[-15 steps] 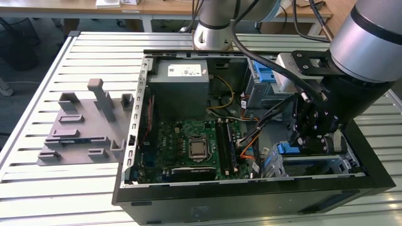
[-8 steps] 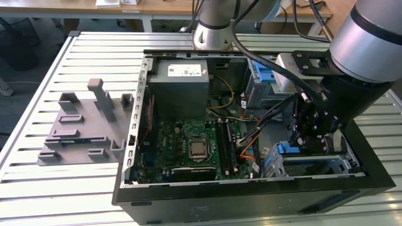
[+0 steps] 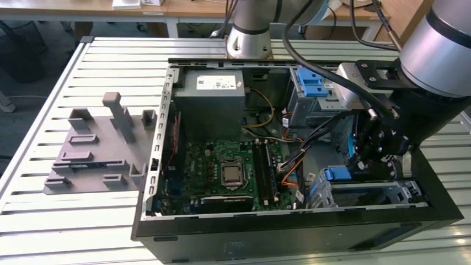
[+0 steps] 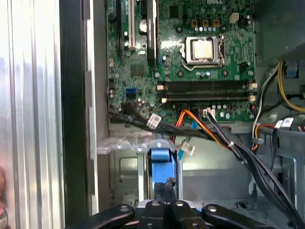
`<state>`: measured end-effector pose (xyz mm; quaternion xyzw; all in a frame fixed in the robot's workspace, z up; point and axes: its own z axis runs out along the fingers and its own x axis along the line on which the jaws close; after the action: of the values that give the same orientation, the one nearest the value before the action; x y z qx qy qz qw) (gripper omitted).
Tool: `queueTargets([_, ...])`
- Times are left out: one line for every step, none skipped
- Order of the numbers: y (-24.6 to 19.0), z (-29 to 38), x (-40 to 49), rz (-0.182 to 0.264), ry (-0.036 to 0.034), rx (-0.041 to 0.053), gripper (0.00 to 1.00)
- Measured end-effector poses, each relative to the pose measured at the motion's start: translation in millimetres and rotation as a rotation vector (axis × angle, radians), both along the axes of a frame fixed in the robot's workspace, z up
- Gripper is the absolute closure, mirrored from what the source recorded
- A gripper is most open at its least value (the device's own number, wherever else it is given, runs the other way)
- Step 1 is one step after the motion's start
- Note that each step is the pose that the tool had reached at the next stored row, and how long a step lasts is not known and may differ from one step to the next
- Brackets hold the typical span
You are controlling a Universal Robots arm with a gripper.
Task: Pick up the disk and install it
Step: 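Insert the first disk wire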
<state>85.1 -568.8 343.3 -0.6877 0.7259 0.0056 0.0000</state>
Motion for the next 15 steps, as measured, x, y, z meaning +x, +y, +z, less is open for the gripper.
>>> queueTargets([0.0, 0.0, 3.9, 0.0, 0.0002, -0.0001, 0.89])
queueTargets([0.0, -0.1, 7.3, 0.0, 0.0004, -0.0002, 0.89])
queueTargets([0.0, -0.2, 9.4, 0.0, 0.0004, -0.0002, 0.89])
queueTargets([0.1, -0.1, 10.2, 0.0, 0.0004, 0.0002, 0.89])
queueTargets([0.1, 0.0, 10.2, 0.0, 0.0004, 0.0006, 0.89])
queueTargets([0.0, 0.5, 10.2, 0.0, 0.0003, 0.0005, 0.89])
queueTargets([0.1, 1.5, 10.2, 0.0, 0.0003, 0.0006, 0.89])
queueTargets([0.1, 3.1, 10.2, 0.0, 0.0004, 0.0006, 0.89])
queueTargets([0.2, 4.8, 10.2, 0.0, 0.0004, 0.0007, 0.89])
queueTargets([0.2, 6.5, 10.2, 0.0, 0.0004, 0.0007, 0.89])
queueTargets([0.2, 8.1, 10.2, 0.0, 0.0004, 0.0006, 0.89])
queueTargets([0.2, 9.6, 10.2, 0.0, 0.0004, 0.0007, 0.89])
queueTargets([0.2, 11.0, 10.3, 0.0, 0.0004, 0.0006, 0.89])
queueTargets([0.3, 12.1, 10.5, 0.0, 0.0004, 0.0008, 0.89])
queueTargets([0.3, 13.4, 10.6, 0.0, 0.0004, 0.0007, 0.89])
